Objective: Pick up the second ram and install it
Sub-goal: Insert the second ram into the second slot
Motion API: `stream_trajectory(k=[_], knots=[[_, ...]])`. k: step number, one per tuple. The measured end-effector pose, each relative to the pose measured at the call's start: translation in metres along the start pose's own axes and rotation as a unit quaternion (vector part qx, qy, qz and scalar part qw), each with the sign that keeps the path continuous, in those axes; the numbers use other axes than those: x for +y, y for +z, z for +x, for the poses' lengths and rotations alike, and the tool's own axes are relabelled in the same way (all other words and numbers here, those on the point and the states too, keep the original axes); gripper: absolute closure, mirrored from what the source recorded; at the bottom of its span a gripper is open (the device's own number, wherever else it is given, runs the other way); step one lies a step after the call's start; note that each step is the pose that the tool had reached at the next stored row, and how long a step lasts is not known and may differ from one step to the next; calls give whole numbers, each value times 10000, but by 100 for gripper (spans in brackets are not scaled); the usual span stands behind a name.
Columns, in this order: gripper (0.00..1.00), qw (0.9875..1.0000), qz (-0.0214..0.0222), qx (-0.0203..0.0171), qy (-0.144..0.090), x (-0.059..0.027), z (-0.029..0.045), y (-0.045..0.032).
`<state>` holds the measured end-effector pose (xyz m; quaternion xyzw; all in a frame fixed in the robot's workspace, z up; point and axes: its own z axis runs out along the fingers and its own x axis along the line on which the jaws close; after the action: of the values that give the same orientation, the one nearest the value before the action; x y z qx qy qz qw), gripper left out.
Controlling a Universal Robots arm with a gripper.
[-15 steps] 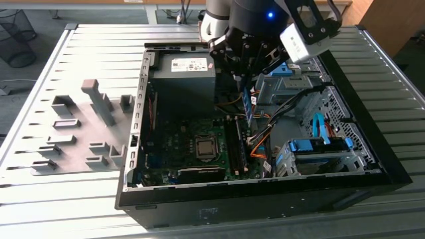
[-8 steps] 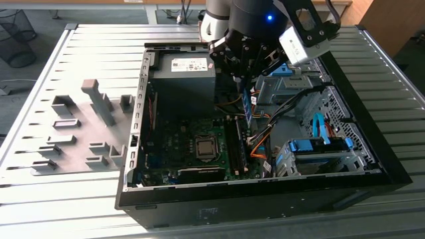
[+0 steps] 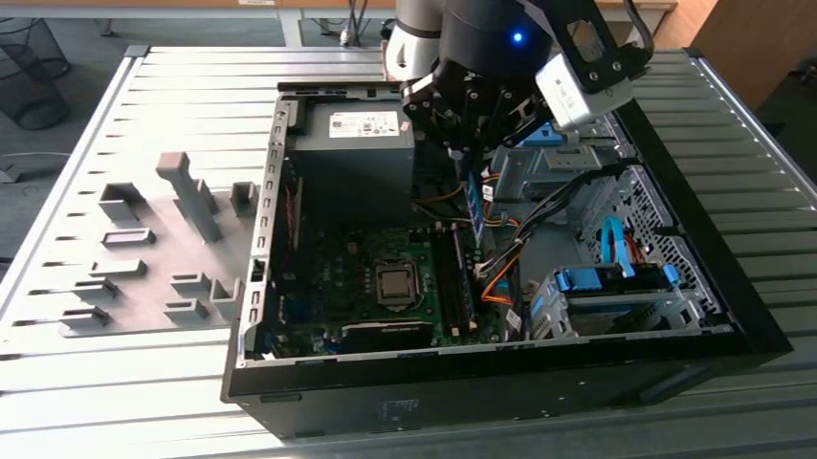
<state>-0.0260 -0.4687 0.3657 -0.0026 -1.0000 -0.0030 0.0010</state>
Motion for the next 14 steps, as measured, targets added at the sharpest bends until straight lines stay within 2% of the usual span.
stream_trajectory(k=[9,14], knots=[[86,10000,1,1,1,-1,0,77],[86,10000,1,6,-33,-16,0,165]])
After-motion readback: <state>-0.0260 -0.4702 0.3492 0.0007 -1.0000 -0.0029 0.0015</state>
